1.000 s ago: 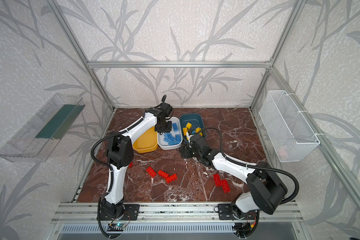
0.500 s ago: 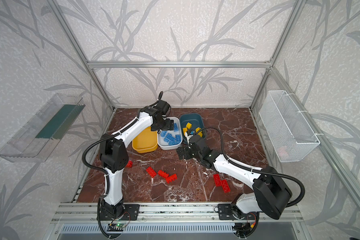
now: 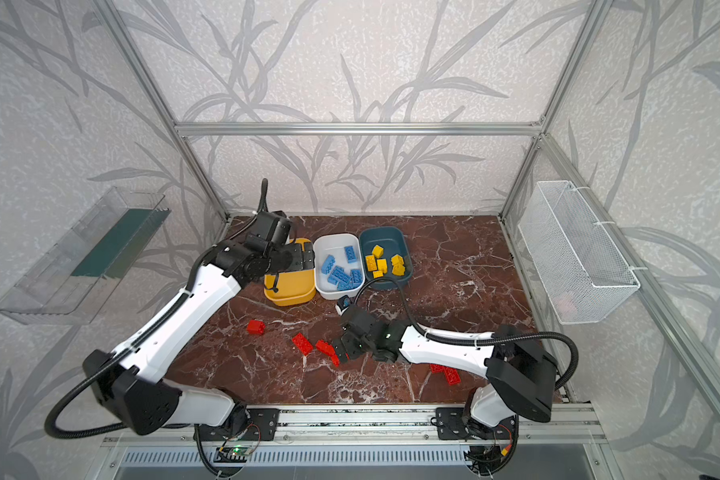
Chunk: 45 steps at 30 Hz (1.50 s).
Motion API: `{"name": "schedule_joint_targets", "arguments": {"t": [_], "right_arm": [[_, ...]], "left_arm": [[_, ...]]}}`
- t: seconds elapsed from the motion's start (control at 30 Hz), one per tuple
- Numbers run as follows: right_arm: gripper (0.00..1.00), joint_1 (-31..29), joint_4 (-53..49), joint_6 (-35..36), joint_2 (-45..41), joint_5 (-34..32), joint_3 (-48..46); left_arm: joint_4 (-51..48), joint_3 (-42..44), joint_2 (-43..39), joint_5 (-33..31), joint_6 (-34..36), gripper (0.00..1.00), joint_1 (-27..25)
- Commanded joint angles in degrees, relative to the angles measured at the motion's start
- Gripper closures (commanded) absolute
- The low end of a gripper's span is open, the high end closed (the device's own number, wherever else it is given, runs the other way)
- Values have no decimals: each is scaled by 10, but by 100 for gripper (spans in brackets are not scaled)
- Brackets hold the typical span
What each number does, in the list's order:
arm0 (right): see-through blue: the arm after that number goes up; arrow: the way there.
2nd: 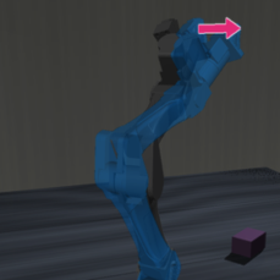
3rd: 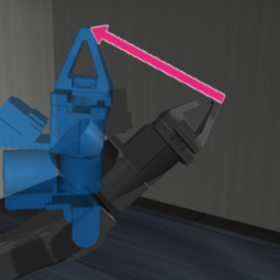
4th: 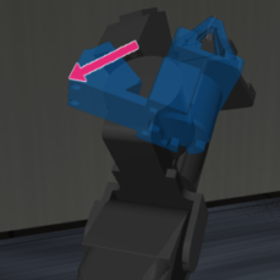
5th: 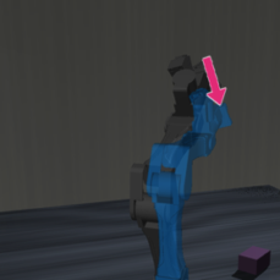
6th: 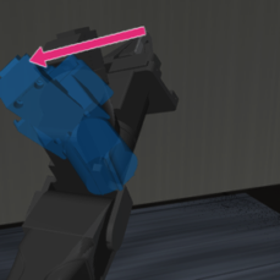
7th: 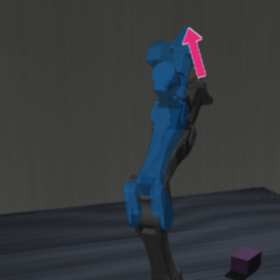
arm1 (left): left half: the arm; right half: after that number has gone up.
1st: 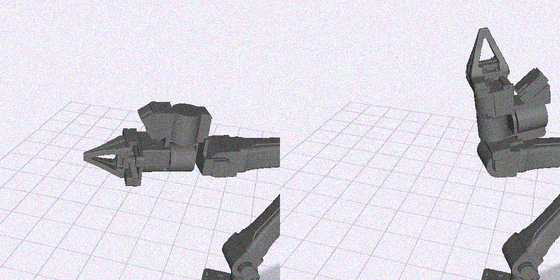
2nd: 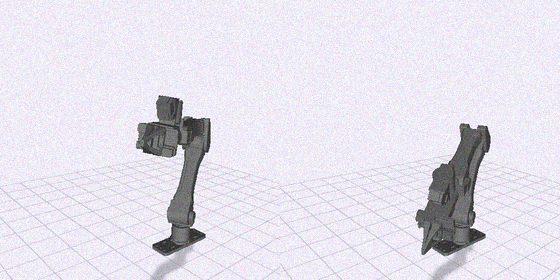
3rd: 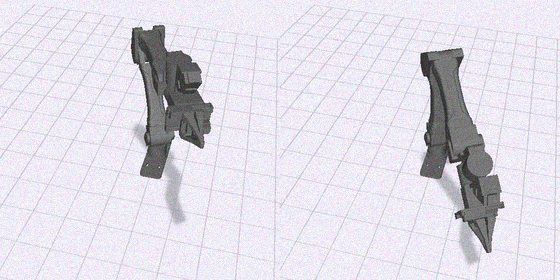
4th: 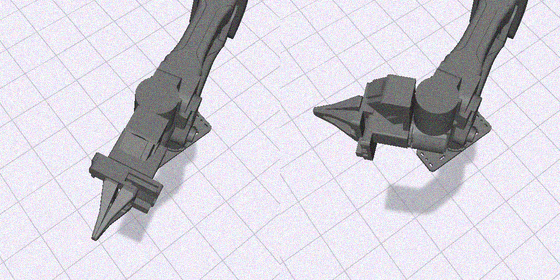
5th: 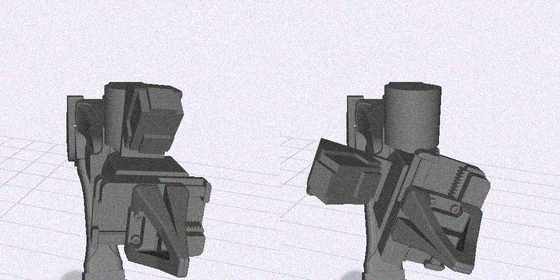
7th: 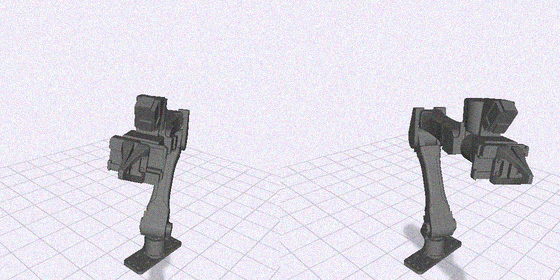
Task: Sort the legos into containers by color
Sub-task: 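Grasp a red 2x4 brick near the robot with the right gripper while left withdraws, then lift the red brick with the right gripper and carry it toward the yellow tub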
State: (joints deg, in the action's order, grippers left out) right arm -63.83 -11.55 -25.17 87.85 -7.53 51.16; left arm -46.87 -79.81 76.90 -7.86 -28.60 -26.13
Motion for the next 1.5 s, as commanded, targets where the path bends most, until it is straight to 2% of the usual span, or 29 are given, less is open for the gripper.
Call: {"name": "schedule_joint_targets", "arguments": {"t": [0.0,0.3,0.63,0.8,0.97,1.03,1.23,1.47], "right_arm": [[1,-29,-41,-22,31,-10,28],[1,-78,-123,-76,131,-33,111],[1,-77,-144,-108,165,-49,132],[11,-78,-161,-103,189,-42,156],[36,-76,-163,-104,188,-39,156],[42,-77,-162,-104,183,-41,152],[47,-76,-160,-97,161,-51,142],[50,-55,-160,-64,142,-18,161]], "left_arm": [[36,67,-74,-28,-1,1,1],[27,154,-181,-20,6,1,0],[30,185,-203,-4,15,1,1],[31,188,-204,-1,16,1,1],[30,195,-213,-6,16,1,1],[30,195,-214,-9,14,1,1],[19,203,-221,-26,7,1,1],[1,227,-273,-70,0,1,1]]}}
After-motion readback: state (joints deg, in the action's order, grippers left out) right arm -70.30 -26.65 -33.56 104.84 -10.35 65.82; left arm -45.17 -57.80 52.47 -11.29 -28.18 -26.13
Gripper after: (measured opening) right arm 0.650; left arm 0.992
